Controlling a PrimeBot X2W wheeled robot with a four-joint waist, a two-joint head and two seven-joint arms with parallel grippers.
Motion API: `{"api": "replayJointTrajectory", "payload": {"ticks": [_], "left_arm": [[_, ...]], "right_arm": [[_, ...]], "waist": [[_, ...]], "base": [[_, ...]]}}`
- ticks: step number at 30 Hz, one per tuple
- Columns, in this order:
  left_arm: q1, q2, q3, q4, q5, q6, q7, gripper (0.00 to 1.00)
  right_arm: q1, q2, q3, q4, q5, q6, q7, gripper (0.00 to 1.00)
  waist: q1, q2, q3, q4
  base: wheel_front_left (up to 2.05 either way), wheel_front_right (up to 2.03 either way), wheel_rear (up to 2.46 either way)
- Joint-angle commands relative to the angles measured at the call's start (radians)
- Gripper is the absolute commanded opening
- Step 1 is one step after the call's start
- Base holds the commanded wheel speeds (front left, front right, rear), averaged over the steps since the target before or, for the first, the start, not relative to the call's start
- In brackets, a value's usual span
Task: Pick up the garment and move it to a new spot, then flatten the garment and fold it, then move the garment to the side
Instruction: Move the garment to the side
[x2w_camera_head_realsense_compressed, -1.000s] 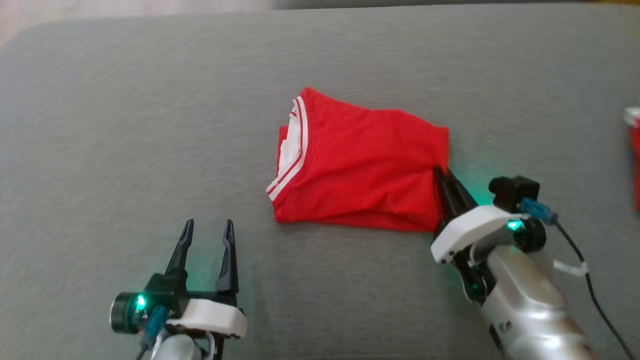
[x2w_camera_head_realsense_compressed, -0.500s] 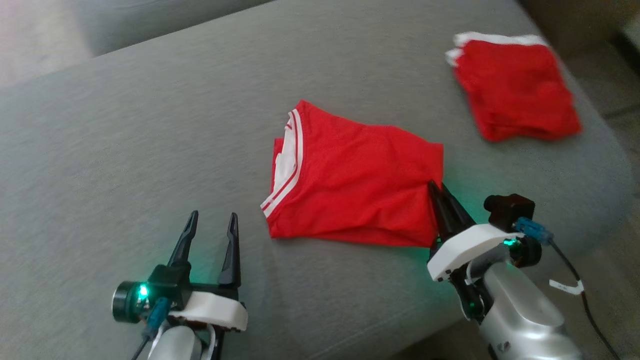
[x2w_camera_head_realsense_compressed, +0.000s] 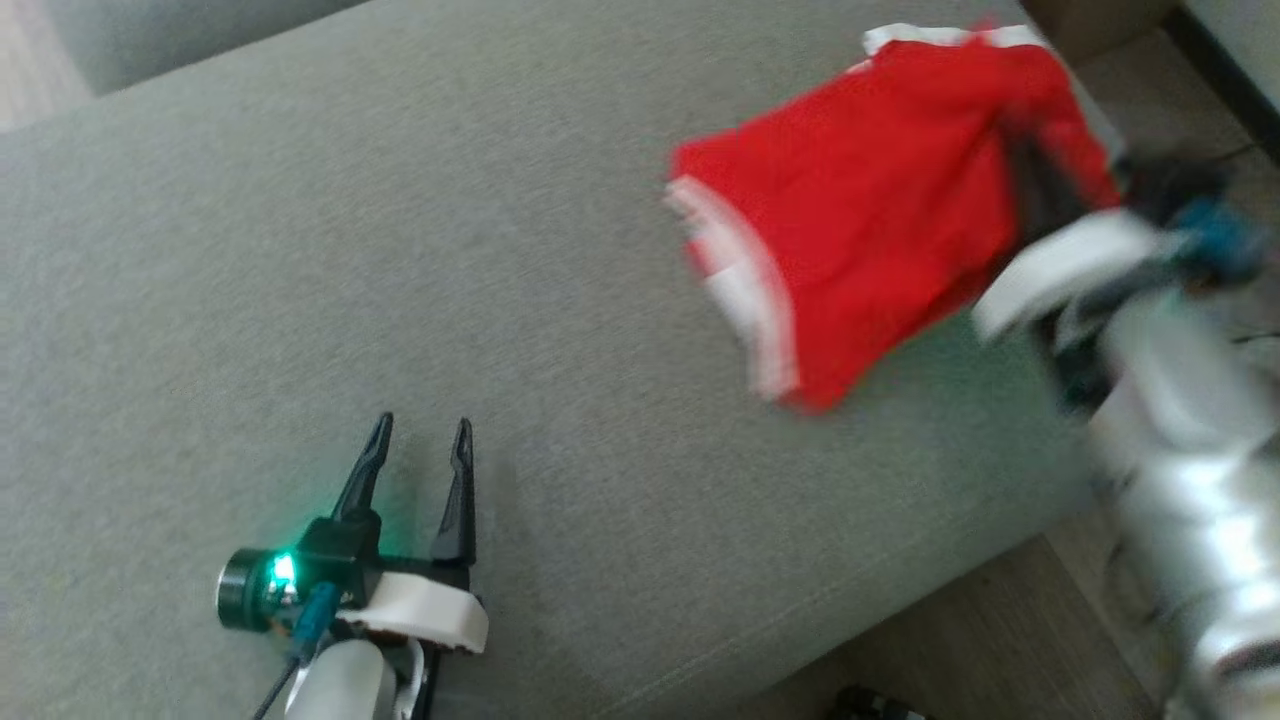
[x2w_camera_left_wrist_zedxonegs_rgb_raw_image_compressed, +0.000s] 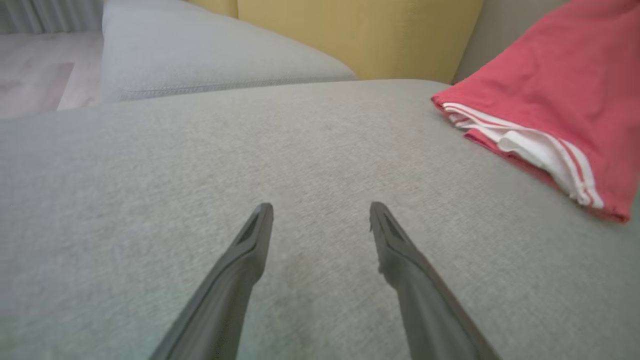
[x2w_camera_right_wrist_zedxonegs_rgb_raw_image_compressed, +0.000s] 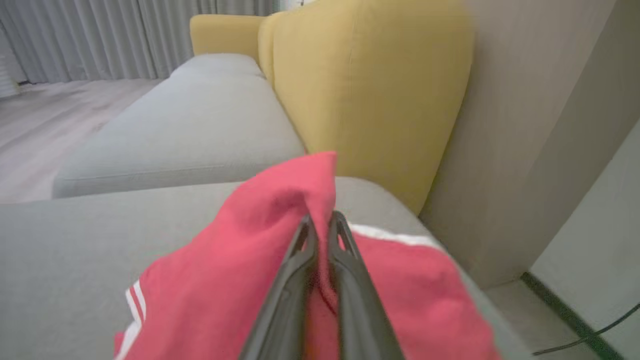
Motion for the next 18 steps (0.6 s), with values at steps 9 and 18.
{"api": "replayJointTrajectory", "payload": {"ticks": [9,18], "left_arm": [[-0.064,0.004,0.015,-0.023,0.009,-0.010,-0.005,1.00],[-0.073,0.004,0.020,-0.027,-0.003,0.007,-0.005,1.00]], "right_arm": [[-0.238,-0.229,-0.104,0.176,-0.184,0.003,0.064,0.00],[-0.296,-0.193,-0.363,0.202,-0.412,0.003,-0.009,1.00]], "waist": [[-0.0001,-0.0001,0.058,0.122],[-0.0001,-0.0001,0.063,0.165]], "base": [[0.00,0.00,0.00],[0.00,0.00,0.00]]}}
